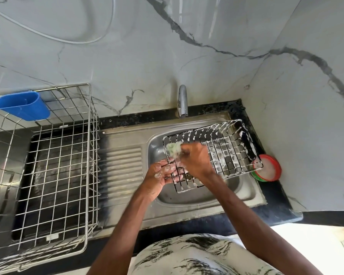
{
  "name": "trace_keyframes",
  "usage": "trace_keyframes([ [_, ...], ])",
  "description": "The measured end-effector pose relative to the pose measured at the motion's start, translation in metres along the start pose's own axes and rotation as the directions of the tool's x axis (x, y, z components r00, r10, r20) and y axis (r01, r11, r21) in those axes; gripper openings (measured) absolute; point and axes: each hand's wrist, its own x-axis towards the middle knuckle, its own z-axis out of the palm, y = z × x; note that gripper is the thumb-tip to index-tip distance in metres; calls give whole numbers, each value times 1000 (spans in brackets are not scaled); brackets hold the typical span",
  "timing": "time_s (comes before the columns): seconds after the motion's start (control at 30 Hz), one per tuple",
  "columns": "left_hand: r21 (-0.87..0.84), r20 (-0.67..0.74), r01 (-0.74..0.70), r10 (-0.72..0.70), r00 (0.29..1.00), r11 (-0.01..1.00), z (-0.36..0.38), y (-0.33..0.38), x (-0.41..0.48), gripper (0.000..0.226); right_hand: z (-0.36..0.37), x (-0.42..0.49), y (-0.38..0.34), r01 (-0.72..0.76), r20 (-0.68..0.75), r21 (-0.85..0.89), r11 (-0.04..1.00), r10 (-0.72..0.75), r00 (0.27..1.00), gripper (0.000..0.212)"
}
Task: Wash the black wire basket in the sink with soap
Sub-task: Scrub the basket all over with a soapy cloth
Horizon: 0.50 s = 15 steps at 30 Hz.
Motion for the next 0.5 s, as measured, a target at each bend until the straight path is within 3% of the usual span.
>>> trace_keyframes([
  [0.07,7,33,-4,3,999,1000,2,1,-1,37,7,8,4,-54,-69,-27,998,52,996,12],
  [0.13,10,49,-11,11,999,1000,4,1,-3,30,14,12,4,-74,-44,-79,994,70,997,22],
  [0.27,-22,79,-24,26,997,999,2,2,-4,33,11,9,0,-40,18,-178,983,44,999,22],
  [0.37,-46,58,-17,19,998,999,-4,0,-2,35,13,8,9,-67,105,-291,954,102,989,29],
  [0.43,-21,38,-24,25,999,999,-8,1,0,28,11,2,7,-5,213,-356,934,86,973,28],
  [0.5,-17,16,-41,41,999,999,-4,8,-1,29,6,-11,1,75,307,-312,947,26,951,25],
])
